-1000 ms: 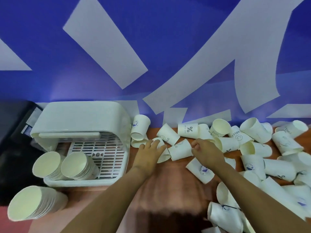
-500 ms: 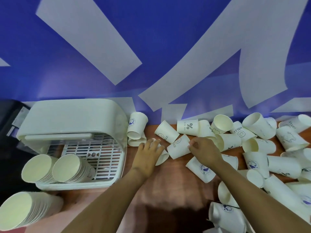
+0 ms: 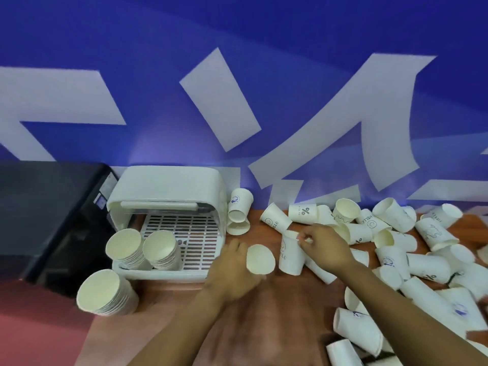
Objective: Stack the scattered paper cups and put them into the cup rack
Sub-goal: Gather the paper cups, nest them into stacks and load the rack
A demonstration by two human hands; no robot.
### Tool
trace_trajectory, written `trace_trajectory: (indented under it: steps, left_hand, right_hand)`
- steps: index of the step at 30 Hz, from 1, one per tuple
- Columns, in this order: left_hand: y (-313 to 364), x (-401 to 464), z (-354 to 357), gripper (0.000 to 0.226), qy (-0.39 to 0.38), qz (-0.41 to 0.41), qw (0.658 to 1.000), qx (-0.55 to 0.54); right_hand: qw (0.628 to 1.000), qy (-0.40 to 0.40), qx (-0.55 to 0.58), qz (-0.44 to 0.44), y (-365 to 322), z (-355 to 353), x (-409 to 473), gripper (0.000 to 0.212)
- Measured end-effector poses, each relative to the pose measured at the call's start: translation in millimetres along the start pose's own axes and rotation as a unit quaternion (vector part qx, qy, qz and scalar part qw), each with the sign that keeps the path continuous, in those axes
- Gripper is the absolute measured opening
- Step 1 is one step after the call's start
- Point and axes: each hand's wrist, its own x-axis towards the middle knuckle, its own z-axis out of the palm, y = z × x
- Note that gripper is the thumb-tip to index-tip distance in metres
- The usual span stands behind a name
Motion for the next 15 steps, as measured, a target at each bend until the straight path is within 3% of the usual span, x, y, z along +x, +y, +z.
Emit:
trace_trajectory:
  steps: [7, 15]
  left_hand:
    - [-23.1, -35.2, -51.6, 0.076, 0.039, -0.017, 0.998, -0.043]
    - [-74.9, -72.2, -102.4, 0.066, 0.092, -0.033, 0.995, -0.033]
  right_hand:
    - [0.998, 0.004, -0.036, -0.053, -57.4, -7.3, -19.6, 0.012]
    - [0.989, -0.002, -0.057, -0.138, -132.1, 6.6, -37.4, 0.011]
